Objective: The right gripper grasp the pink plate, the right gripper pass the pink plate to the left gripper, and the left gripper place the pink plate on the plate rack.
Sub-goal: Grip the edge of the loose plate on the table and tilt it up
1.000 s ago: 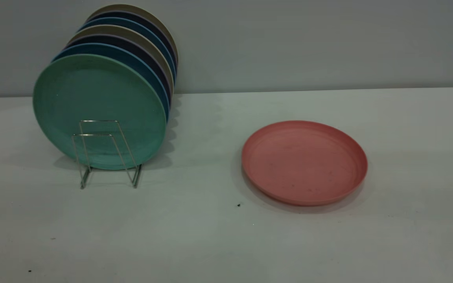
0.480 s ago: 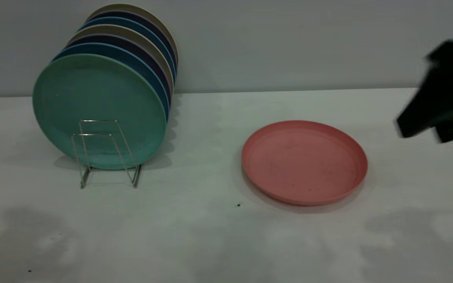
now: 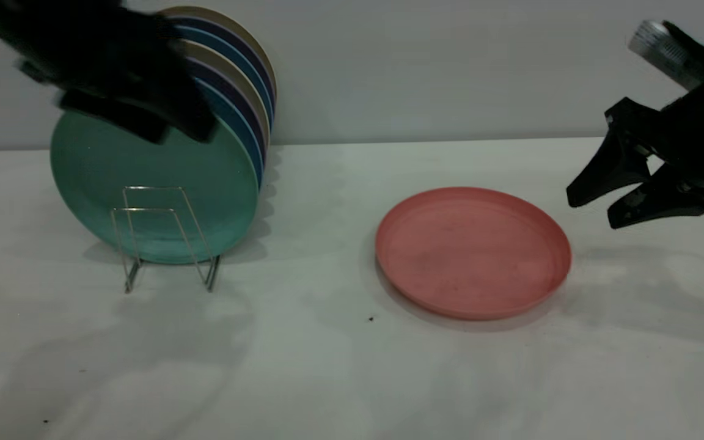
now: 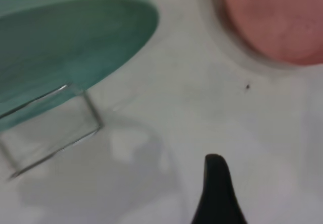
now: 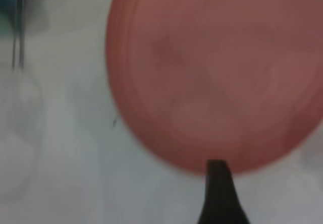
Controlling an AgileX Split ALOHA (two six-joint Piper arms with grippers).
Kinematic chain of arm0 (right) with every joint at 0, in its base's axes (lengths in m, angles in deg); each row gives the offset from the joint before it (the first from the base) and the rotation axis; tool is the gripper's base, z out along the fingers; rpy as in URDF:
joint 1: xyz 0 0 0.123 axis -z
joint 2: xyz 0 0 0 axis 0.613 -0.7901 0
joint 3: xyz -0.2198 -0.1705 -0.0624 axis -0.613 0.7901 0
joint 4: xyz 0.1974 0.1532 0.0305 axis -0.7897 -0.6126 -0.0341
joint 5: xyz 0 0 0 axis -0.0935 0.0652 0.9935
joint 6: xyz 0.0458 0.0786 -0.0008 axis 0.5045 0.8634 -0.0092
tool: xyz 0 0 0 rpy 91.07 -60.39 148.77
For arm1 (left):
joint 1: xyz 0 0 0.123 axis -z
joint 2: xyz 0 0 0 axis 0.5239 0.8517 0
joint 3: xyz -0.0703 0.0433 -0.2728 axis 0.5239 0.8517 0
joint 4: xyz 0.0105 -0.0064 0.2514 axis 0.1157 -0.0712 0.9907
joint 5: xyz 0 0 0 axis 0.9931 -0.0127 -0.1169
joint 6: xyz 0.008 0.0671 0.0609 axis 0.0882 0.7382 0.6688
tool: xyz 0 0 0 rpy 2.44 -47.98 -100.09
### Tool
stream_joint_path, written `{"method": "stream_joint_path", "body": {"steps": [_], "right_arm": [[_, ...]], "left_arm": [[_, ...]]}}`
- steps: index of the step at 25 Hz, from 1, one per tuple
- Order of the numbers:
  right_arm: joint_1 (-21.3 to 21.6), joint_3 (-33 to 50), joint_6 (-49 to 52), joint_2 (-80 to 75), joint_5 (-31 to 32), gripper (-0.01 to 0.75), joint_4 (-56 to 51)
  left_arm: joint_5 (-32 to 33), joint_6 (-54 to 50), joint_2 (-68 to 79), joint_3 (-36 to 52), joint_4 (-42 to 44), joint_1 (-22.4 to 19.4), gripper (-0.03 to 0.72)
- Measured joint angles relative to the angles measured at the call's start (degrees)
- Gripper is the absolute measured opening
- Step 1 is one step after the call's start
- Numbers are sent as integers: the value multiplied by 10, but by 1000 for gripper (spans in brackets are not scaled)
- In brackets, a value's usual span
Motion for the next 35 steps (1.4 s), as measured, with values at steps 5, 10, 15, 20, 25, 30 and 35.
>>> {"method": "stream_joint_path", "body": {"steps": [5,10,15,20,25,30,35], "right_arm": [[31,-79,-25,-93,30,527,-28],[39,-140,-27,-170,51,527,-32],[42,-175,-26,-221,70,505,-47],[31,-182,-33,-242,91,466,-85],[5,-183,-44,-249,90,374,-91],[-8,-183,-105,-250,84,57,-108],[-8,-183,-212,-250,182,17,-159]], "left_arm": [[-55,17,49,-6,-21,41,551],[-73,19,61,-6,-25,64,551],[-74,20,61,-6,-26,66,551],[-79,20,61,-6,-27,66,551],[-93,20,61,-6,-32,66,551],[-101,20,61,-6,-51,66,551],[-96,19,70,-6,-88,66,551]]}}
